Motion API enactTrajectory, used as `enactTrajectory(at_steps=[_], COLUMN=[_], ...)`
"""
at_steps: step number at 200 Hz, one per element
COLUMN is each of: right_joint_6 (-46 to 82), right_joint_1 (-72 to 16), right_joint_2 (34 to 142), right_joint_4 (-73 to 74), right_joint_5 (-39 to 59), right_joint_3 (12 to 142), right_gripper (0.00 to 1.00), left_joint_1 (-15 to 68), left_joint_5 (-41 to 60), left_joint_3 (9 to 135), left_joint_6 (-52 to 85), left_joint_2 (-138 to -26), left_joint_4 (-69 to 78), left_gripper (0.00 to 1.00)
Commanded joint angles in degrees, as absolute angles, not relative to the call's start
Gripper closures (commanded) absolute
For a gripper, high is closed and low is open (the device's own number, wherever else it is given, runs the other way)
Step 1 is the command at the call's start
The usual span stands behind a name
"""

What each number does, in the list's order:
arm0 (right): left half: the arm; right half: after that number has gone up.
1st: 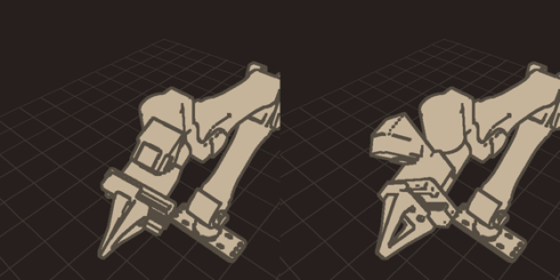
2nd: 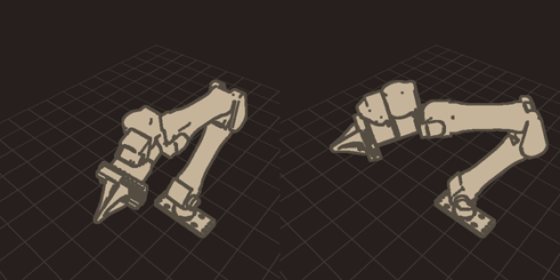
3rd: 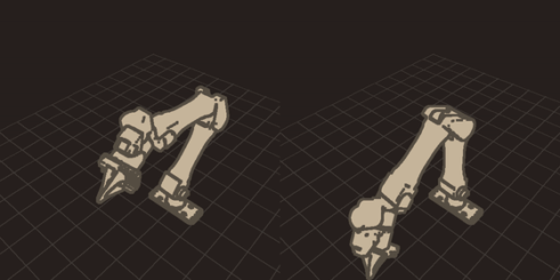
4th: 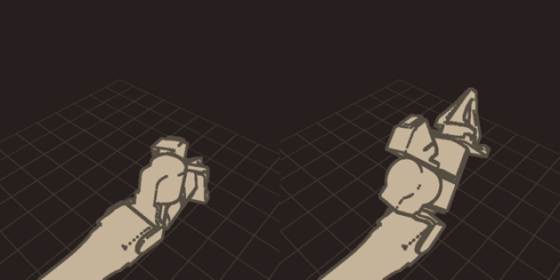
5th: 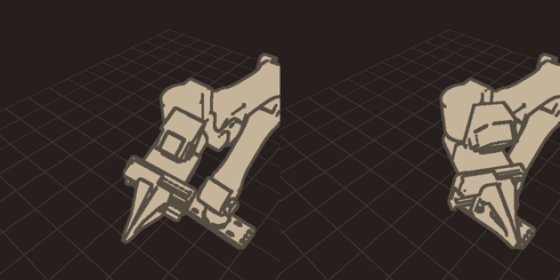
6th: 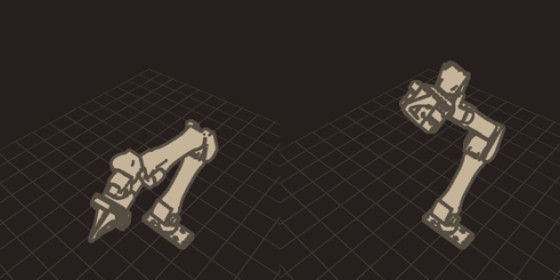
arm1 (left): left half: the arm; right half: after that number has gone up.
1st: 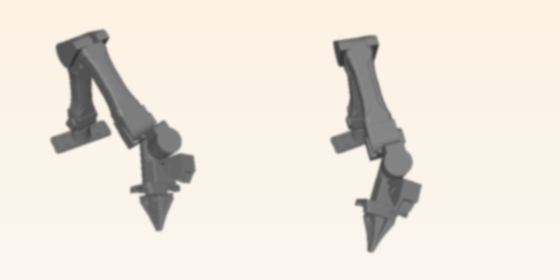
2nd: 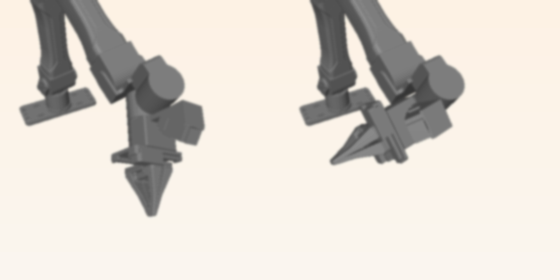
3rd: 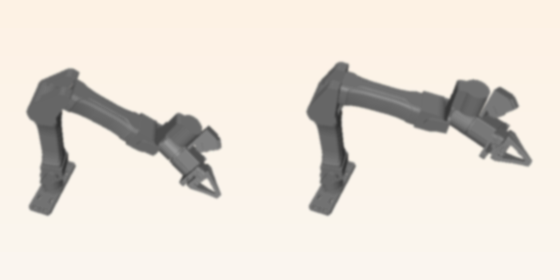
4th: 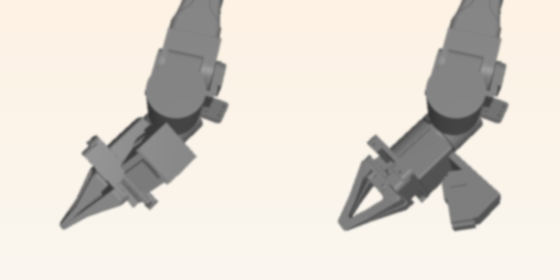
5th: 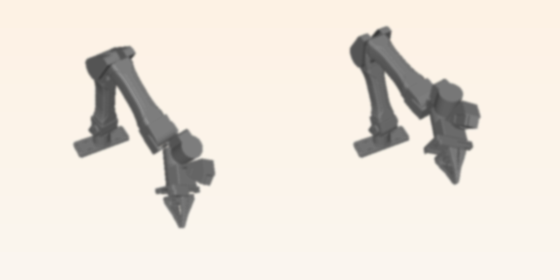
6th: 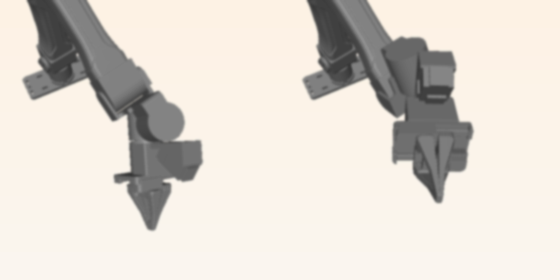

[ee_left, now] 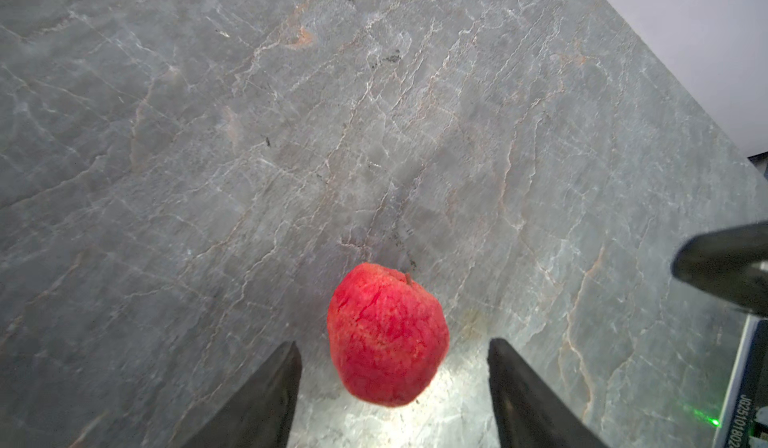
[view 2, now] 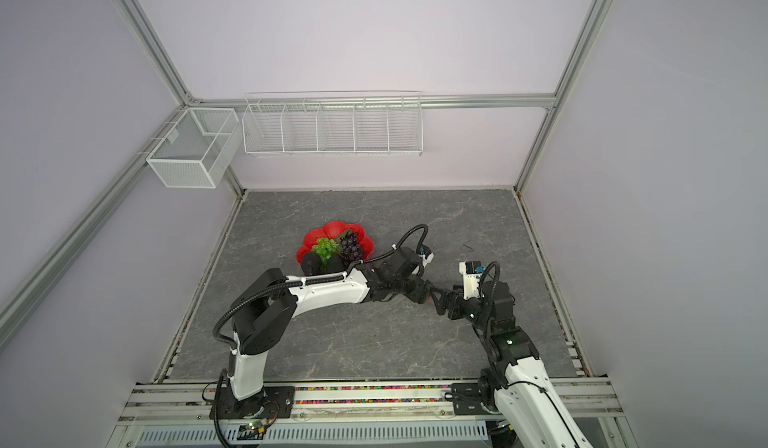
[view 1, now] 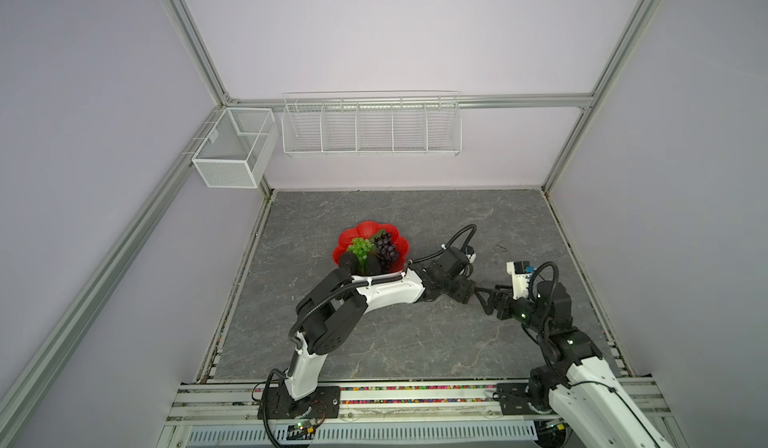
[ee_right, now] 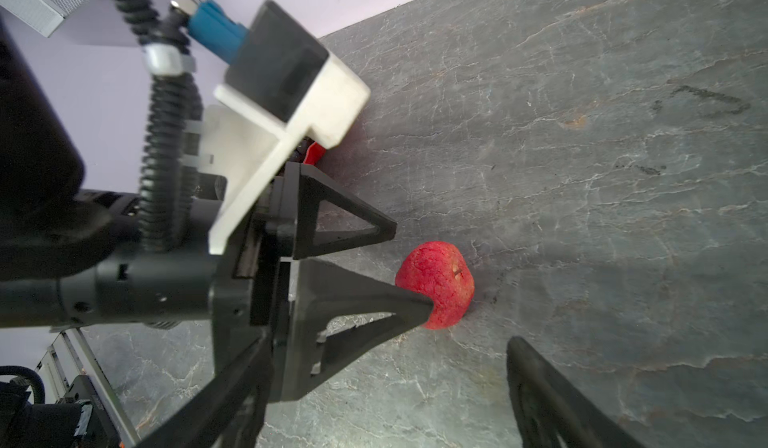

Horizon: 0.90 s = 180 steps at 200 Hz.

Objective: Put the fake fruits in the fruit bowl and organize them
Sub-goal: 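Move the left gripper to the red apple and grasp it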

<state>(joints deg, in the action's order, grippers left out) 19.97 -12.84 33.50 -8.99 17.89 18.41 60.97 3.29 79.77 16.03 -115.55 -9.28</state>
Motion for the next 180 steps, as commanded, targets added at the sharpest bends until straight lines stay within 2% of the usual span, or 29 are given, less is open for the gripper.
enactTrajectory(at_steps=[1,84,126,150,180], right_joint_6=[20.4,20.4,20.4,20.3,20.4], right_joint_1=[-12.6,-12.6,-12.6,-12.6,-12.6], right_joint_2=[33.7,34.7,35.3,35.9,36.8], right_joint_4=[-8.8,-7.9,-7.4,-7.0,-6.3], right_joint_5=[18.8,19.1,18.9,18.9,19.1], right_joint_3=[17.8,17.7,17.7,17.7,17.7], right_gripper=[0.11,0.11,0.11,0.11,0.11], left_joint_1=[60.8,60.8,60.8,60.6,58.9], left_joint_5=[4.3,3.3,2.0,0.7,-1.8], left_joint_3=[81.4,83.7,82.0,79.3,75.2], left_joint_6=[16.9,17.6,17.1,16.9,16.9], left_joint_2=[-117.9,-122.6,-121.4,-118.5,-112.3], left_joint_4=[-9.7,-8.5,-6.8,-4.6,-3.7], left_gripper=[0.29,0.29,0.38,0.48,0.51])
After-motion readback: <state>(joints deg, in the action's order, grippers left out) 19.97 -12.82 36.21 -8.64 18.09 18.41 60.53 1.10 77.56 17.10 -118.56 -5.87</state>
